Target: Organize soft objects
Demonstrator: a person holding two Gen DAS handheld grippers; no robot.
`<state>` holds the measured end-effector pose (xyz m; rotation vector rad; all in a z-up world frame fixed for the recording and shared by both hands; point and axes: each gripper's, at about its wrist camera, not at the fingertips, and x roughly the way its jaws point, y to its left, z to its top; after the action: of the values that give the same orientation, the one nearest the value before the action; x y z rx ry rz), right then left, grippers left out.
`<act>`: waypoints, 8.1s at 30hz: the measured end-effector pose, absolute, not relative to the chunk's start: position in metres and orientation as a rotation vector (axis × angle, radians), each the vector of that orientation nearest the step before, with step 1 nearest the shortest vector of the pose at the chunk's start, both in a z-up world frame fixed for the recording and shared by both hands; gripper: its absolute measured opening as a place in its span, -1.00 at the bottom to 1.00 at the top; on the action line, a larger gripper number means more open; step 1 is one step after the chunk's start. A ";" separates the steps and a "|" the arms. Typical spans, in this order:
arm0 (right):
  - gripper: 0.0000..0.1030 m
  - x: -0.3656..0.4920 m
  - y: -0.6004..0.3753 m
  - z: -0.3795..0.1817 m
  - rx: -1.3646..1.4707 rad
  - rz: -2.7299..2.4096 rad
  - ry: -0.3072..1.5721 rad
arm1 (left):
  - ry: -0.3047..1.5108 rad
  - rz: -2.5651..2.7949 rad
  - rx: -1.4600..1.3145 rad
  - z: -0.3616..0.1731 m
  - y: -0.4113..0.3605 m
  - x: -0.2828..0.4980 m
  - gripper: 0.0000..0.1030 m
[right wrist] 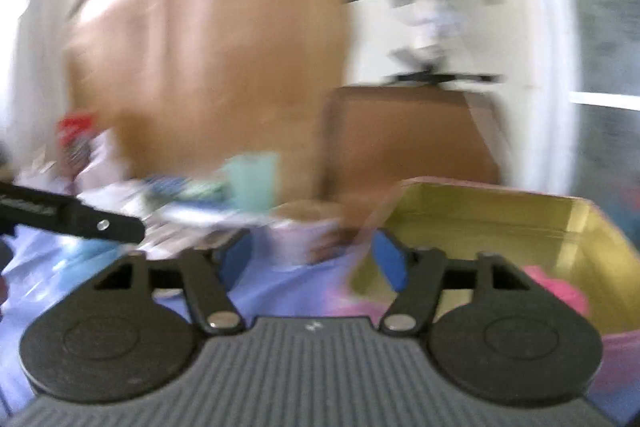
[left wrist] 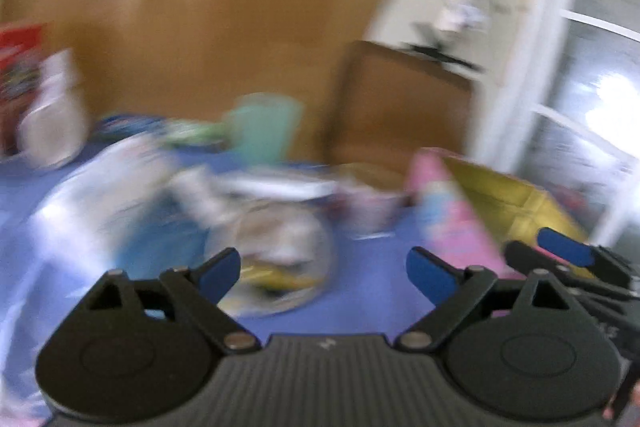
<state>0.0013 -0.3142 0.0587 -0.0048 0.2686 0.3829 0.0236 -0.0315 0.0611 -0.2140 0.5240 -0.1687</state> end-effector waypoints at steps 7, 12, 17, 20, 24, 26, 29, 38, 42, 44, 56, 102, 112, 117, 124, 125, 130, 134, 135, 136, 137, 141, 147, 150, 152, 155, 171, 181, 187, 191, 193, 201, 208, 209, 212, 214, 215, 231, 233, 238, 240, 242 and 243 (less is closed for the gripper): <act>-0.05 0.046 -0.239 0.040 -0.028 0.510 0.424 | 0.543 0.007 -0.215 0.025 0.022 0.007 0.81; -0.05 0.089 -0.233 0.031 0.111 0.513 0.560 | 0.520 -0.009 -0.189 0.024 0.017 0.009 0.85; -0.62 0.103 -0.220 0.015 0.145 0.552 0.661 | 0.521 -0.035 -0.197 0.022 0.011 0.014 0.86; -0.70 0.102 -0.225 0.013 0.184 0.559 0.678 | 0.528 -0.043 -0.233 0.020 0.017 0.014 0.87; -0.76 0.080 -0.240 0.023 0.204 0.563 0.648 | 0.548 -0.049 -0.272 0.017 0.023 0.017 0.87; -0.76 0.064 -0.251 0.029 0.205 0.579 0.639 | 0.551 -0.050 -0.279 0.016 0.025 0.016 0.87; -0.76 0.033 -0.266 0.032 0.192 0.602 0.629 | 0.557 -0.052 -0.278 0.016 0.024 0.017 0.87; 0.02 0.011 -0.283 0.016 0.144 0.570 0.634 | 0.590 -0.045 -0.258 0.013 0.020 0.021 0.88; 0.05 0.015 -0.287 0.008 0.183 0.573 0.627 | 0.593 -0.044 -0.261 0.013 0.021 0.022 0.88; 0.09 0.013 -0.286 0.007 0.179 0.580 0.621 | 0.597 -0.045 -0.262 0.012 0.020 0.022 0.89; 0.25 0.008 -0.283 0.007 0.142 0.595 0.594 | 0.593 -0.039 -0.263 0.012 0.020 0.023 0.90; 0.30 0.002 -0.285 0.008 0.146 0.607 0.556 | 0.568 -0.080 -0.266 0.013 0.020 0.019 0.92; 0.53 -0.023 -0.280 0.014 0.061 0.688 0.539 | 0.589 -0.234 -0.295 0.026 0.008 -0.006 0.75; 0.74 -0.029 -0.262 0.017 -0.056 0.726 0.524 | 0.661 -0.300 -0.287 0.025 -0.010 0.008 0.48; 0.72 -0.016 -0.244 0.005 -0.157 0.707 0.593 | 0.745 -0.290 -0.212 0.012 -0.036 0.021 0.07; 0.70 -0.016 -0.241 0.003 -0.166 0.707 0.596 | 0.747 -0.304 -0.204 0.011 -0.040 0.021 -0.03; 0.49 -0.022 -0.244 0.008 -0.155 0.666 0.530 | 0.716 -0.306 -0.187 0.021 -0.049 0.018 -0.03; 0.48 -0.035 -0.258 0.027 -0.177 0.582 0.373 | 0.624 -0.366 -0.181 0.055 -0.066 0.023 -0.03; 0.48 -0.036 -0.263 0.033 -0.179 0.553 0.333 | 0.601 -0.383 -0.164 0.065 -0.075 0.027 -0.03; 0.48 -0.036 -0.269 0.038 -0.180 0.522 0.298 | 0.584 -0.396 -0.145 0.073 -0.085 0.031 -0.03; 0.48 -0.036 -0.275 0.043 -0.180 0.495 0.270 | 0.564 -0.412 -0.122 0.080 -0.097 0.035 -0.03; 0.48 -0.024 -0.308 0.057 -0.155 0.378 0.196 | 0.520 -0.479 -0.058 0.098 -0.144 0.058 -0.03; 0.48 0.001 -0.357 0.063 -0.093 0.233 0.188 | 0.490 -0.570 -0.058 0.108 -0.202 0.087 -0.02; 0.48 0.025 -0.370 0.052 -0.088 0.156 0.233 | 0.490 -0.563 -0.053 0.106 -0.216 0.090 0.06; 0.52 0.042 -0.378 0.044 -0.054 0.119 0.310 | 0.468 -0.562 -0.056 0.104 -0.209 0.080 0.17; 0.57 0.042 -0.384 0.039 0.024 0.134 0.322 | 0.427 -0.525 -0.040 0.100 -0.186 0.066 0.27; 0.51 0.006 -0.268 0.034 0.006 0.371 0.173 | 0.374 -0.106 -0.079 0.028 -0.011 -0.007 0.38; 0.51 0.019 -0.227 0.019 -0.053 0.382 0.269 | 0.368 -0.087 -0.181 0.017 0.017 -0.001 0.48; 0.51 0.021 -0.227 0.017 -0.052 0.352 0.282 | 0.350 -0.117 -0.186 0.017 0.016 -0.006 0.53; 0.51 0.023 -0.220 0.015 -0.091 0.347 0.300 | 0.348 -0.130 -0.224 0.016 0.022 -0.006 0.53; 0.51 0.023 -0.218 0.015 -0.108 0.344 0.307 | 0.345 -0.133 -0.251 0.016 0.027 -0.007 0.53; 0.51 0.026 -0.213 0.013 -0.138 0.330 0.341 | 0.346 -0.127 -0.330 0.014 0.040 -0.006 0.61; 0.51 0.028 -0.210 0.012 -0.154 0.322 0.358 | 0.343 -0.131 -0.349 0.013 0.044 -0.006 0.63; 0.51 0.028 -0.210 0.011 -0.155 0.321 0.358 | 0.343 -0.132 -0.352 0.013 0.044 -0.006 0.63; 0.51 0.028 -0.209 0.011 -0.160 0.321 0.362 | 0.344 -0.134 -0.358 0.013 0.045 -0.006 0.63; 0.51 0.028 -0.209 0.012 -0.162 0.320 0.363 | 0.346 -0.134 -0.362 0.013 0.045 -0.006 0.63; 0.51 0.028 -0.209 0.012 -0.162 0.320 0.362 | 0.347 -0.135 -0.362 0.013 0.045 -0.006 0.63; 0.51 0.028 -0.208 0.012 -0.165 0.323 0.368 | 0.350 -0.135 -0.377 0.012 0.047 -0.006 0.63; 0.51 0.028 -0.207 0.011 -0.163 0.327 0.372 | 0.349 -0.134 -0.378 0.012 0.047 -0.006 0.63; 0.51 0.029 -0.206 0.011 -0.165 0.337 0.379 | 0.347 -0.132 -0.392 0.012 0.049 -0.006 0.63; 0.51 0.029 -0.205 0.012 -0.161 0.348 0.377 | 0.348 -0.129 -0.405 0.012 0.052 -0.006 0.63; 0.51 0.028 -0.201 0.013 -0.164 0.363 0.369 | 0.352 -0.132 -0.423 0.011 0.055 -0.005 0.63; 0.51 0.027 -0.198 0.015 -0.166 0.374 0.364 | 0.355 -0.134 -0.430 0.011 0.056 -0.004 0.63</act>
<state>0.0273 -0.1980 0.0146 -0.1665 0.3638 0.3738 -0.0043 0.0558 0.0108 -0.4298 0.3552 -0.1342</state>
